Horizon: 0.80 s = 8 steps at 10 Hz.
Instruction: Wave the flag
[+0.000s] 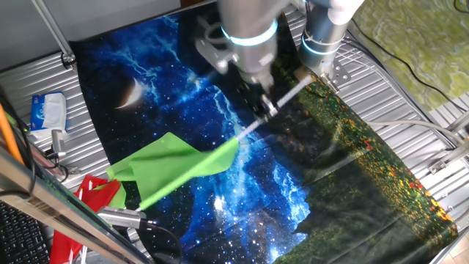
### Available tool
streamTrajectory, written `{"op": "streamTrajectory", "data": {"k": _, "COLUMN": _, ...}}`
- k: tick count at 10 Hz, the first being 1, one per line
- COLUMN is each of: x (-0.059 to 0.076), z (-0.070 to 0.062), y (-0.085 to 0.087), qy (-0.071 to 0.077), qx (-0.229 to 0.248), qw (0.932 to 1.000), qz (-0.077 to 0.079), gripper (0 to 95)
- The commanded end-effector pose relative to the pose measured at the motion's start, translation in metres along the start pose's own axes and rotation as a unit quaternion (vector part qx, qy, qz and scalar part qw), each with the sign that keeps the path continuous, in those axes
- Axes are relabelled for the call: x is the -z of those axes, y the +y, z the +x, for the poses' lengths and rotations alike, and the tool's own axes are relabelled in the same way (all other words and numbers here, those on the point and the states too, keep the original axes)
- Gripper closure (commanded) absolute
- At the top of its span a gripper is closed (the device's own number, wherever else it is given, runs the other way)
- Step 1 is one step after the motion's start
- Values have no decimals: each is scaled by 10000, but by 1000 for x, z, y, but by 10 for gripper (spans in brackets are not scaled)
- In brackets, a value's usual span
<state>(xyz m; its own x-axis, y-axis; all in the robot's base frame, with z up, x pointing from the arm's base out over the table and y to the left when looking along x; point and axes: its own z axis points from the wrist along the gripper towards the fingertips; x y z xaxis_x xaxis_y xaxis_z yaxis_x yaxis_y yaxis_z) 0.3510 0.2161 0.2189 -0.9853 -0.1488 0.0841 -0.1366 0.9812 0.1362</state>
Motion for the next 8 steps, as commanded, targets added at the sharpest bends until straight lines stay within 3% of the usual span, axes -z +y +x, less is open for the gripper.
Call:
{"op": "streamTrajectory", "data": {"k": 1, "x": -5, "z": 3, "y": 23, "qy": -47, "qx": -198, "qw": 9998, "qz": 15, "gripper": 950}}
{"op": "streamTrajectory", "data": {"k": 8, "x": 3, "z": 6, "y": 13, "qy": -161, "qx": -140, "qw": 9998, "qz": -15, "gripper": 950}}
